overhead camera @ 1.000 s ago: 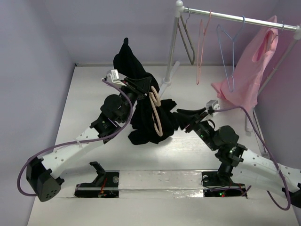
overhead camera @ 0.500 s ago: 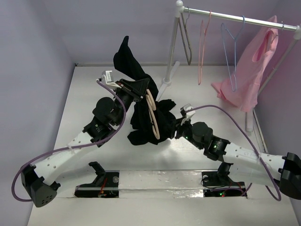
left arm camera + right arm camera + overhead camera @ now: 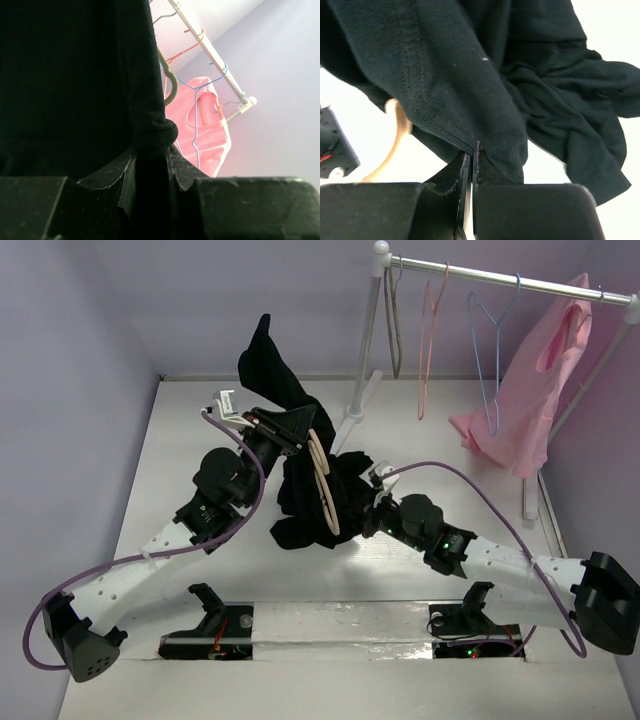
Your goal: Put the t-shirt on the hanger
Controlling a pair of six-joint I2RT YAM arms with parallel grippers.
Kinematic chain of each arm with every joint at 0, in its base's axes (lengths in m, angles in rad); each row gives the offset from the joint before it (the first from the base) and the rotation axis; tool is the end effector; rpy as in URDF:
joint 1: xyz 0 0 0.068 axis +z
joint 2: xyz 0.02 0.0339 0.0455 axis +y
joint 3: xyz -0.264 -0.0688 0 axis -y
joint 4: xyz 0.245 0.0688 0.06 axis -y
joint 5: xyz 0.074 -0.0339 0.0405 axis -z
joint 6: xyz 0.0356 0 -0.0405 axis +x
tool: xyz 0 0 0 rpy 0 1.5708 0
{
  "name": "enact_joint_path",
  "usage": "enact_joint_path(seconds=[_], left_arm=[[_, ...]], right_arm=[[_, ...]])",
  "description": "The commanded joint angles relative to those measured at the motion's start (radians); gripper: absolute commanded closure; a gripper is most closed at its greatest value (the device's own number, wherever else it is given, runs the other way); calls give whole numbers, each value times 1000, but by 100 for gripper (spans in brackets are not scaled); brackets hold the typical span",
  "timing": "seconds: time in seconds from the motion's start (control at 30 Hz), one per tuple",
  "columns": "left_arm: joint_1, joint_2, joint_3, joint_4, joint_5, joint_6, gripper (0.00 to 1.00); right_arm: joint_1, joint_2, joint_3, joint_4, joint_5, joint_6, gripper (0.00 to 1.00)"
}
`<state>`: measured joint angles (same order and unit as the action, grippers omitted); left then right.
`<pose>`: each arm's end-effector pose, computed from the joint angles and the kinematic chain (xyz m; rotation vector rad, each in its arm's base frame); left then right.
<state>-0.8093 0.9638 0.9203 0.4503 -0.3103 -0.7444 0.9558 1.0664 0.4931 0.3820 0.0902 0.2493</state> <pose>0.1568 -0.1488 0.4223 -0.2533 1.2436 -1.1777 0.1401 0.1927 0.2413 -0.5689 1.7398 0.7871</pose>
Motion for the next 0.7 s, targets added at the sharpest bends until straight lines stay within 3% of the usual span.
enact_joint_path(seconds=[0.0,0.3,0.67], left_arm=[[7,-19,11,178,-12,-9,100],[16,68,20,473,-87,35,100],[25,158,39,600,-135,246,100]], right_arm=[[-3,-29,-2,97,-82,28,100],[66,-118,-71,-15,-61,97,100],[84,-380,-59,-262,-84,159,100]])
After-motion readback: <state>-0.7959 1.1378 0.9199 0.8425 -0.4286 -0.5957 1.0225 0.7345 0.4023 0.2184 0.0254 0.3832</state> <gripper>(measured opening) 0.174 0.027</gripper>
